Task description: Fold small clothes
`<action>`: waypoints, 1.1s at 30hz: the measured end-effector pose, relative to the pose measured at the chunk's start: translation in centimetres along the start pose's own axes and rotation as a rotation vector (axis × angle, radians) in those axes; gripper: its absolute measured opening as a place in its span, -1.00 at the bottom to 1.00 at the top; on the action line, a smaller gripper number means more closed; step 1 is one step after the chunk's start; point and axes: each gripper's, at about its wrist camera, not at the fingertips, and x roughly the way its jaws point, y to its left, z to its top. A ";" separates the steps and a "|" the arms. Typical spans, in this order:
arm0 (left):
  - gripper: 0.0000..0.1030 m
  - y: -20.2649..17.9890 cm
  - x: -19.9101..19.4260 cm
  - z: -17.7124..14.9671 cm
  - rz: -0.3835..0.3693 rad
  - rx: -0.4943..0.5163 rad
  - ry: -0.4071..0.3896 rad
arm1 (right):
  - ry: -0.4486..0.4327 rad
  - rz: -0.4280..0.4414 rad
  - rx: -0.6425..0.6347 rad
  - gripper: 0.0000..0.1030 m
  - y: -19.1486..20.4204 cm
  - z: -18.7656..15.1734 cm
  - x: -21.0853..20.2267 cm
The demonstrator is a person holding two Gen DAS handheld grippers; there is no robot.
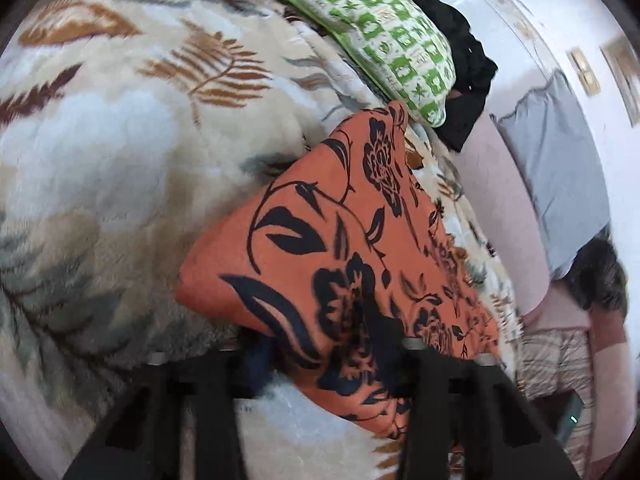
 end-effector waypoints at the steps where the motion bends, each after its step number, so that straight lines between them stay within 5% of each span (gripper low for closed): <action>1: -0.34 -0.2 0.1 0.0 -0.001 0.011 -0.009 | 0.064 -0.038 0.001 -0.63 -0.3 -0.3 1.1; 5: -0.29 -0.3 0.5 0.1 0.010 0.013 -0.016 | 0.077 -0.009 0.031 -0.64 -1.0 -0.4 1.8; 7: -0.04 -0.2 0.9 0.0 0.017 -0.006 -0.017 | 0.082 0.012 0.056 -0.64 -1.3 -0.2 2.0; 13: 0.00 -3.3 1.1 -0.6 0.183 0.151 -0.044 | 0.078 0.018 0.040 -0.64 -1.1 -0.4 1.9; 33: -0.13 -6.1 1.1 -0.9 0.320 0.339 -0.115 | 0.081 0.041 0.033 -0.64 -1.5 -0.5 1.6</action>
